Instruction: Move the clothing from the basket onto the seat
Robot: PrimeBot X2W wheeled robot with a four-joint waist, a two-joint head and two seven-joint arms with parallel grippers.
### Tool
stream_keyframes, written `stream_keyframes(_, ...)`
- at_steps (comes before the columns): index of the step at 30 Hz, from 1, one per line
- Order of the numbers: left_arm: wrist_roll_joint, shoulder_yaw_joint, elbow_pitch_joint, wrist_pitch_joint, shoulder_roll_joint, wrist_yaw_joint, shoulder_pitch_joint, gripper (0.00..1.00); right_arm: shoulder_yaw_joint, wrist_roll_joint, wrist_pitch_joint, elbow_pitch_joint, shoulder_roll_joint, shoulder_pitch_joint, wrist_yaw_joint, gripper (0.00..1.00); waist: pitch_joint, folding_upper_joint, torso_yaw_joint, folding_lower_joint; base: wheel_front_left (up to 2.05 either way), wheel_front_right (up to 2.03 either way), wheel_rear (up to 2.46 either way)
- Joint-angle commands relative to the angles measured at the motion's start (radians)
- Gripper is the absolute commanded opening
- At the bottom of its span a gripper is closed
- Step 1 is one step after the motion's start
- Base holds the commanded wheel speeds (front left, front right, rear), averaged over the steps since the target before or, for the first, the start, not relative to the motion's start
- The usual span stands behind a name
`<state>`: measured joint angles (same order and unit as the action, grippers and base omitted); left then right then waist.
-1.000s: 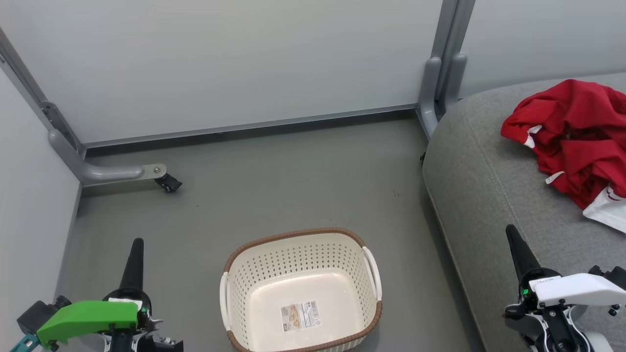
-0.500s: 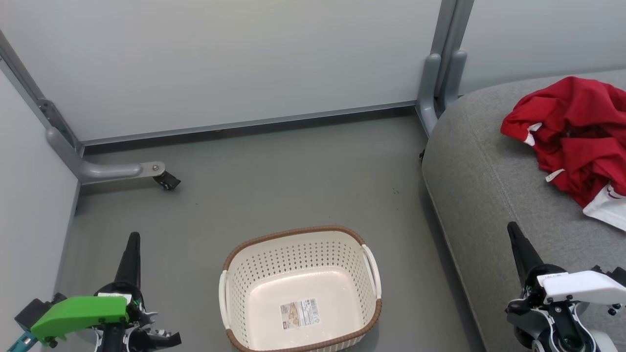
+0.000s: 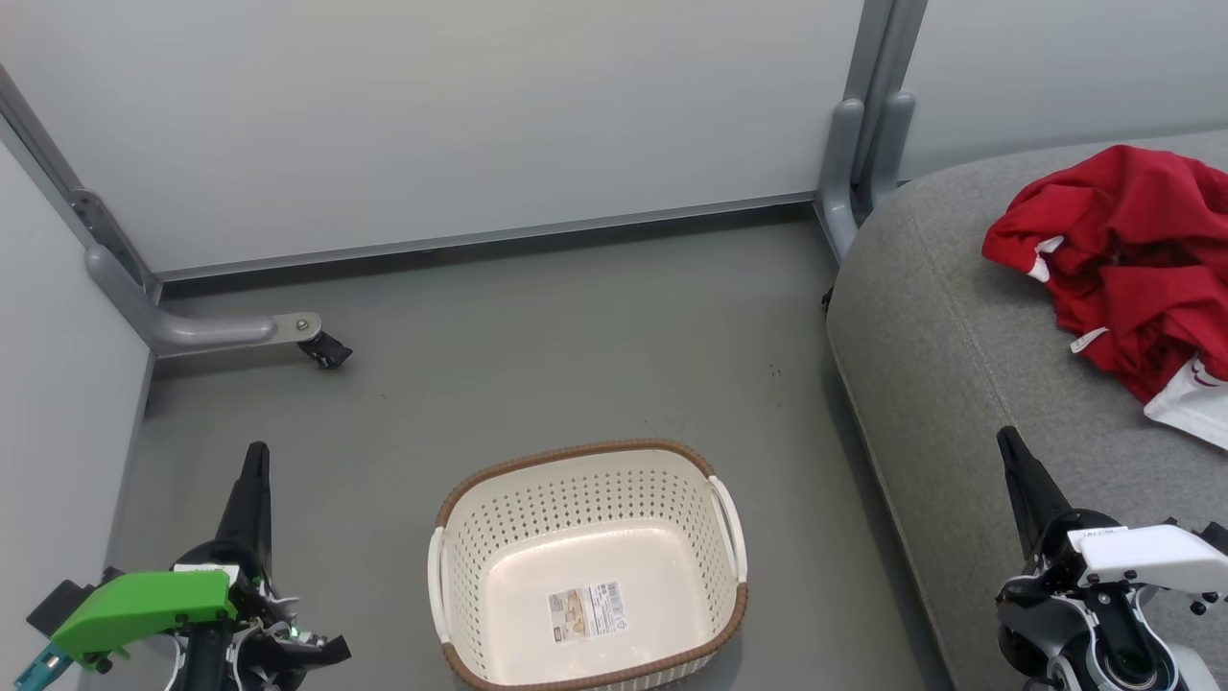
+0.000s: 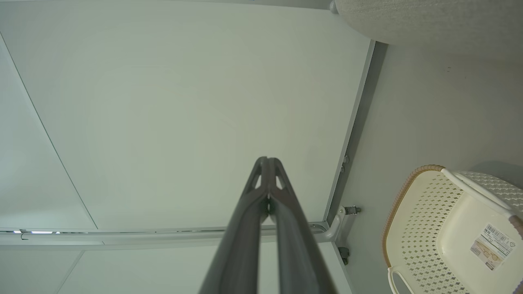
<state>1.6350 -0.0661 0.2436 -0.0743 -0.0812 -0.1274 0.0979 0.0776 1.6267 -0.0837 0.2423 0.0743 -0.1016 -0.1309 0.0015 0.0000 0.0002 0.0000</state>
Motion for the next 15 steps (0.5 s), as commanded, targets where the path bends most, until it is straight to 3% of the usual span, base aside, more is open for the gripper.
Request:
stream_keyframes(1, 0.022, -0.006, 0.003, -0.007, -0.003, -0.007, 0.018, 0.0, 0.005, 0.021, -0.007, 0.005, 0.002, -0.011, 0.0, 0.0, 0.001, 0.0, 0.0, 0.0, 0.0, 0.0, 0.0)
stream_keyframes(15, 0.011, -0.012, 0.003, -0.011, 0.001, -0.006, 0.016, 0.0, 0.009, 0.01, -0.011, 0.005, -0.002, -0.011, 0.0, 0.0, 0.001, 0.0, 0.0, 0.0, 0.0, 0.0, 0.0)
